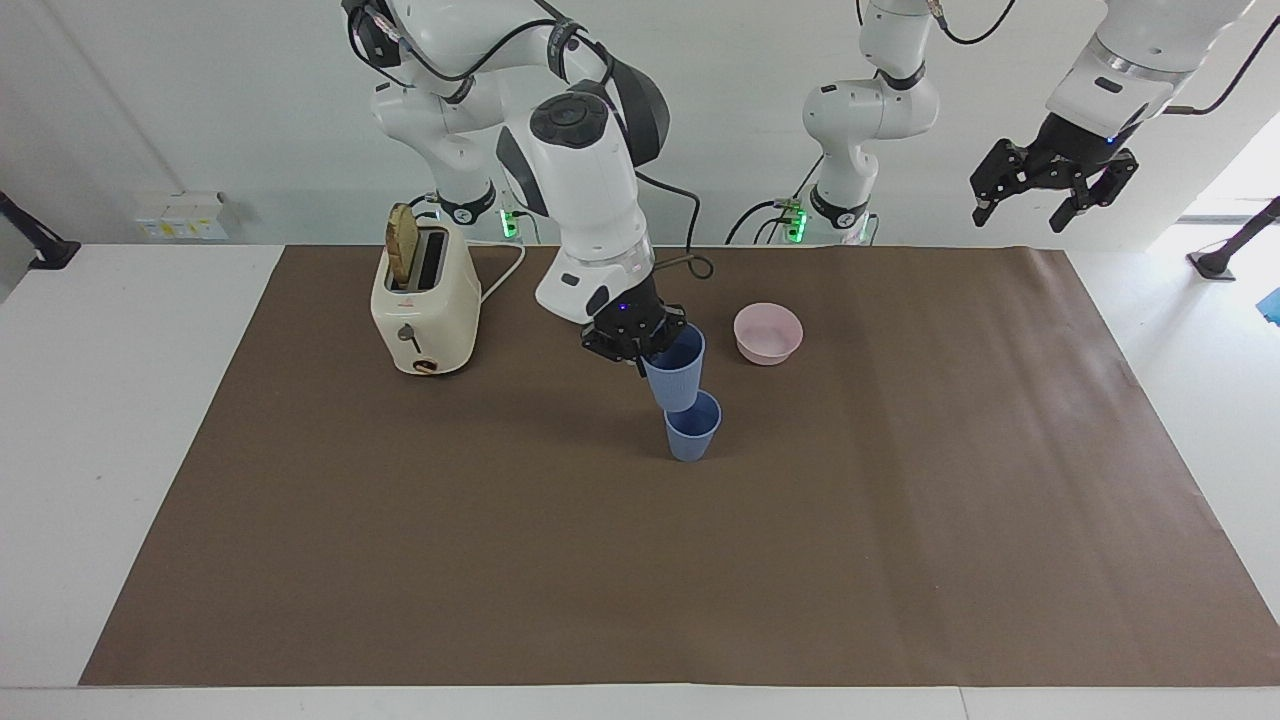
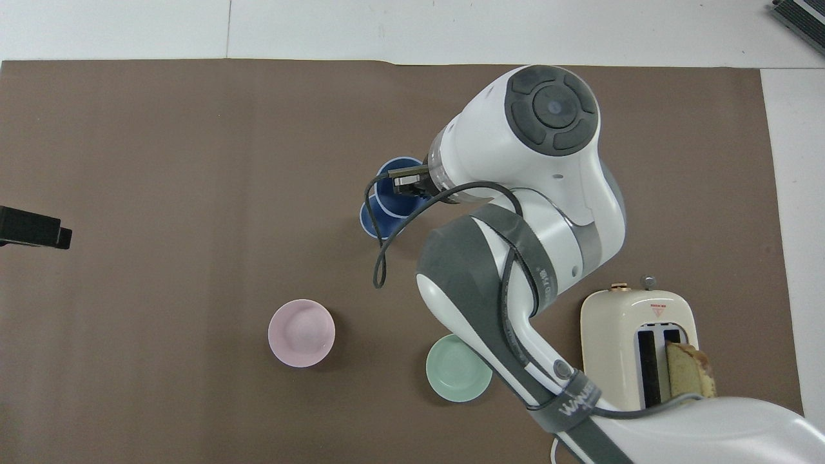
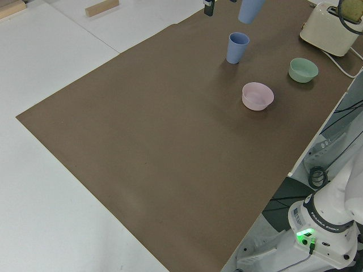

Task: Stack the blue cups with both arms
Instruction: 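Carry the blue cup with the right gripper over the placed cup, then lower the blue cup into the other cup and open the right gripper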

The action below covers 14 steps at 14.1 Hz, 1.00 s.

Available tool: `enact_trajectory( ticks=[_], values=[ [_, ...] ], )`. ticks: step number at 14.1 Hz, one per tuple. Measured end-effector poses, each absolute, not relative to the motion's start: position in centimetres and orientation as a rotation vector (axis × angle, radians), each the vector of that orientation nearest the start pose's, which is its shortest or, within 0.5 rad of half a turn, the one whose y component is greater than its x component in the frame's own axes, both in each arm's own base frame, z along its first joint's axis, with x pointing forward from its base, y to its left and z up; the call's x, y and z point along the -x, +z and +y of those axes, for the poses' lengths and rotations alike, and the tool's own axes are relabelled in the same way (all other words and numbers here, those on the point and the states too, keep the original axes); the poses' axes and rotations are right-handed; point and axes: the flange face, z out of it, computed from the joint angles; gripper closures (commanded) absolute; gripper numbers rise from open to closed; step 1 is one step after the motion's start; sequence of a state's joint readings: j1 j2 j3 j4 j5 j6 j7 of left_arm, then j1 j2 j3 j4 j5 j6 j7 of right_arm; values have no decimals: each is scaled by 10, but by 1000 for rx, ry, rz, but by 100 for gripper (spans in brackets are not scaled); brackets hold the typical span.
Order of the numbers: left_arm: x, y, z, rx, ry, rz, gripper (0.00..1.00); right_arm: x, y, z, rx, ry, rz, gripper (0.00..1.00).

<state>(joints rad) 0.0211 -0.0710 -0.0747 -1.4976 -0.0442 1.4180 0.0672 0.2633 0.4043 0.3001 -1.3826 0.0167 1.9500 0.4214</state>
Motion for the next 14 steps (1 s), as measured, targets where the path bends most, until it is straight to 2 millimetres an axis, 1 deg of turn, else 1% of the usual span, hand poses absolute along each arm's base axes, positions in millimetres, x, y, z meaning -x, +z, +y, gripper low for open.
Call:
enact_trajectory(
  ticks=[2,5,7,10,14],
  values=[
    [-514,683,-35,3174,14,202,0,-608,497,345,2931,-135,-155,100],
    [-514,683,-35,3174,14,202,0,-608,482,354,2933,-108,-171,100],
    [-514,683,-35,3174,14,202,0,-609,476,358,2927,-113,-175,100],
    [-514,683,-35,3174,14,202,0,-609,471,359,2929,-106,-175,100],
    [-514,683,-35,3174,14,202,0,-609,456,362,2937,-72,-180,100]
  ],
)
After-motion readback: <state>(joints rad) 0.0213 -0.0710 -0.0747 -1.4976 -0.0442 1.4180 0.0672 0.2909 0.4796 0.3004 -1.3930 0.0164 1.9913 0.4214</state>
